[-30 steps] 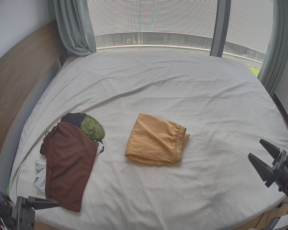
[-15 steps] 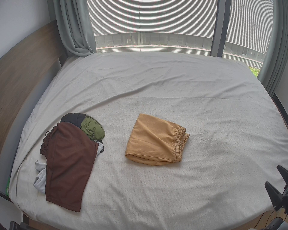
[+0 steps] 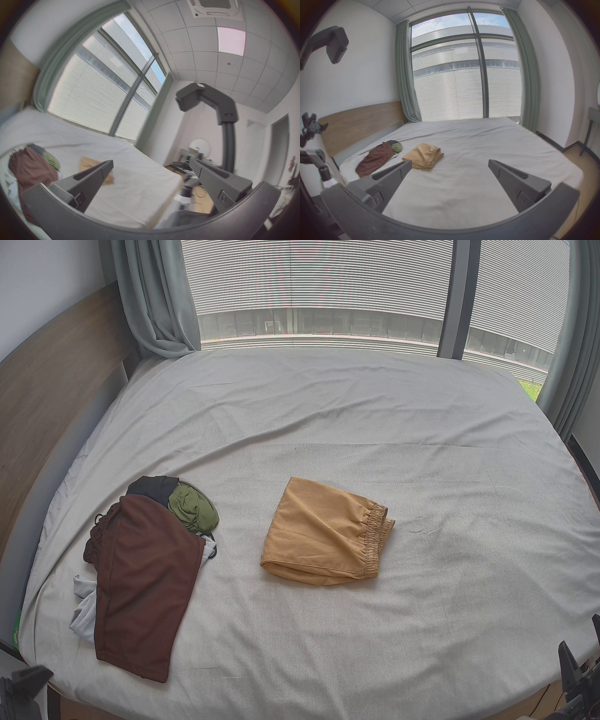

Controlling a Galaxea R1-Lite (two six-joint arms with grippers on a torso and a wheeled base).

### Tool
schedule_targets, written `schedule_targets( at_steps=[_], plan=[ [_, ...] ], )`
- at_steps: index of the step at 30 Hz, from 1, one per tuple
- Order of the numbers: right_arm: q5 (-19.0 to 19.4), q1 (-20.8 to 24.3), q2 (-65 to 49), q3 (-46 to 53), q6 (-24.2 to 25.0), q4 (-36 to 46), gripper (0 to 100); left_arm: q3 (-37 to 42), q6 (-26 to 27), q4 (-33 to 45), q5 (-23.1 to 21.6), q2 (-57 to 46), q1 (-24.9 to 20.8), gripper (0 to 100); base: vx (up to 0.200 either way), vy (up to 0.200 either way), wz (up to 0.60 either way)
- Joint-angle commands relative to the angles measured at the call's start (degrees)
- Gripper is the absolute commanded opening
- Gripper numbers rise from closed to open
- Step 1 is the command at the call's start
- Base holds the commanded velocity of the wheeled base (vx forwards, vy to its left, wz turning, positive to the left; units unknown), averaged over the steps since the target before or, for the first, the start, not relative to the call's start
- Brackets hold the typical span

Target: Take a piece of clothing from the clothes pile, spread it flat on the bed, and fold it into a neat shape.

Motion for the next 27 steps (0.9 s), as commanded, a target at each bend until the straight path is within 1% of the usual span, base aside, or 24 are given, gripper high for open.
schedule_targets(
  at_steps=[1,2,6,7,9,12,14,15,17,20,25,26,27],
  plan=[
    [-4.49,-0.15,-2.07,0.84,-0.26,2.28,100,1.01,10.20,5.17,11.56,-0.09,0.01,100,0.000,0.000,0.00],
    [-4.58,-0.15,-2.16,0.84,-0.18,2.37,100,1.01,11.87,6.49,13.84,-0.09,0.01,100,0.000,0.000,0.00],
    [-4.58,-0.24,-2.16,0.84,-0.18,2.37,100,1.01,16.00,10.62,19.55,-0.09,0.01,100,0.000,0.000,0.00],
    [-4.58,-0.24,-2.16,0.84,-0.18,2.28,100,1.01,17.32,12.03,21.57,-0.09,0.01,100,0.000,0.000,0.00],
    [-4.58,-0.33,-2.16,0.84,-0.09,2.28,100,1.01,18.64,13.79,25.00,-0.09,0.01,100,0.000,0.000,0.00],
    [-4.67,-0.24,-2.16,0.84,-0.18,2.28,100,1.01,18.90,17.04,29.75,-0.09,0.36,100,0.000,0.000,0.00],
    [-4.67,-0.24,-2.16,0.84,-0.18,2.37,100,1.01,19.43,19.32,30.10,-0.88,1.76,100,0.000,0.000,0.00],
    [-4.67,-0.24,-2.16,0.84,-0.09,2.37,100,1.01,20.84,22.58,30.10,-3.25,3.70,100,0.000,0.000,0.00],
    [-4.67,-0.24,-2.16,0.84,-0.09,2.37,100,0.92,22.51,26.00,30.54,-5.01,4.31,100,0.000,0.000,0.00],
    [-4.75,-0.24,-2.16,0.84,-0.09,2.37,100,1.01,22.51,24.77,31.24,-4.75,4.23,100,0.000,0.000,0.00],
    [-4.23,-0.06,-2.16,0.84,0.00,2.28,100,1.01,23.21,24.86,33.97,-4.92,4.23,100,0.000,0.000,0.00],
    [-4.58,-0.15,-2.16,0.84,0.00,2.28,100,1.01,24.18,24.86,35.90,-4.92,4.23,100,0.000,0.000,0.00],
    [-4.67,-0.15,-2.16,0.84,-0.09,2.37,100,1.01,26.37,25.57,38.01,-5.01,4.31,100,0.000,0.000,0.00]
  ],
)
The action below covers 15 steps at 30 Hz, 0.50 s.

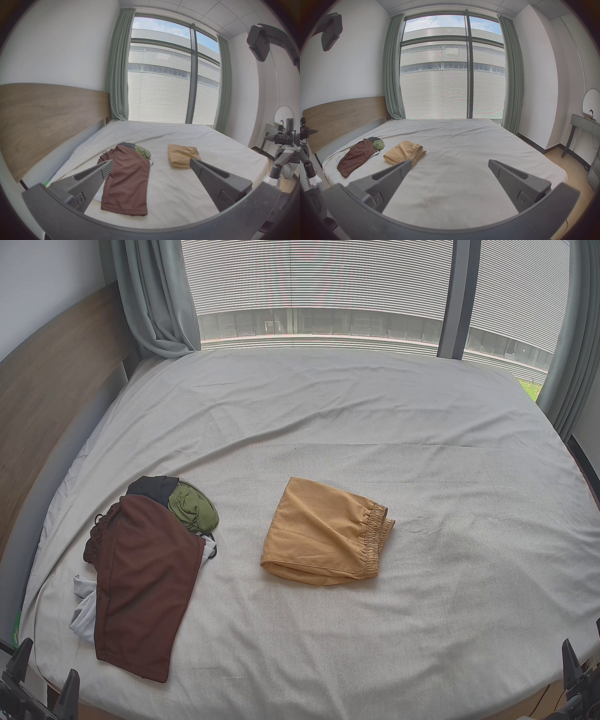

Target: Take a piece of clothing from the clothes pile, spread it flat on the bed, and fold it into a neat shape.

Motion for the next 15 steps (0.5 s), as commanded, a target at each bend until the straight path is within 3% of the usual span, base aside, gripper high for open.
schedule_targets(
  at_steps=[1,15],
  plan=[
    [-0.37,-0.24,-0.39,0.84,-0.08,0.04,100,1.01,3.31,3.17,4.84,-1.14,0.33,100,0.000,0.000,0.00],
    [0.51,-0.07,-0.39,0.84,-0.60,-0.13,100,1.01,2.25,3.00,5.37,-1.14,0.15,100,0.000,0.000,0.00]
  ],
)
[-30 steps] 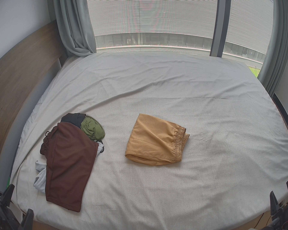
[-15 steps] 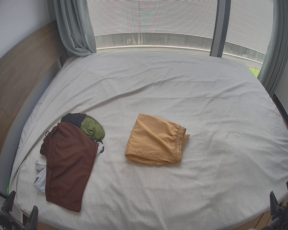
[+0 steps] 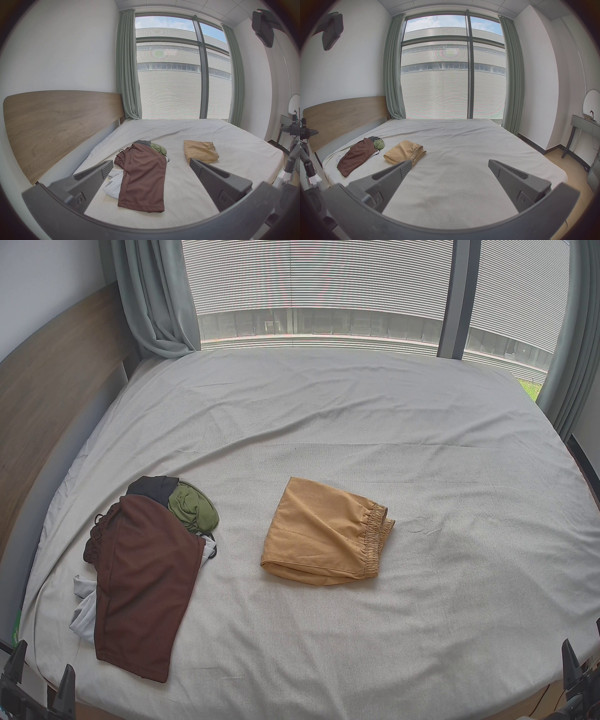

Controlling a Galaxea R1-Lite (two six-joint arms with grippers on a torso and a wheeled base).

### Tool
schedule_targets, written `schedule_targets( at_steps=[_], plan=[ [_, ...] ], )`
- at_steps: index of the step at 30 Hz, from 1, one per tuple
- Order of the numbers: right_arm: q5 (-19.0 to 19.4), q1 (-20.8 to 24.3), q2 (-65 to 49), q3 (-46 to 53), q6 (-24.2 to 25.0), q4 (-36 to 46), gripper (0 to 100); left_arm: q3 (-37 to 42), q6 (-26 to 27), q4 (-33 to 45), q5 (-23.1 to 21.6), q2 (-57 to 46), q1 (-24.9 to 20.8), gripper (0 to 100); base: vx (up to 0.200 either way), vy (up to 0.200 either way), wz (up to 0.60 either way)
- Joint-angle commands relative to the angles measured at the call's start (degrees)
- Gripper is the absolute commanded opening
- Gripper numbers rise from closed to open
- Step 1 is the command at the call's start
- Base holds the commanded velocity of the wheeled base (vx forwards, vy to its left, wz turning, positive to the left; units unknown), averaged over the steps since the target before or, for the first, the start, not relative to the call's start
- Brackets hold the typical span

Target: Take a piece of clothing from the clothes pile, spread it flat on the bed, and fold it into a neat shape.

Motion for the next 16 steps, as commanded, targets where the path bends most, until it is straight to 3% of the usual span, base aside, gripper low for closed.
schedule_targets(
  at_steps=[1,16],
  plan=[
    [0.27,0.02,-0.42,0.84,-0.15,-0.07,100,1.01,0.08,0.05,-0.01,-0.77,0.02,100,0.000,0.000,0.00],
    [0.45,-0.07,-0.59,0.75,-0.15,0.37,100,1.01,-0.09,-0.04,-0.01,-0.77,0.02,100,0.000,0.000,0.00]
  ],
)
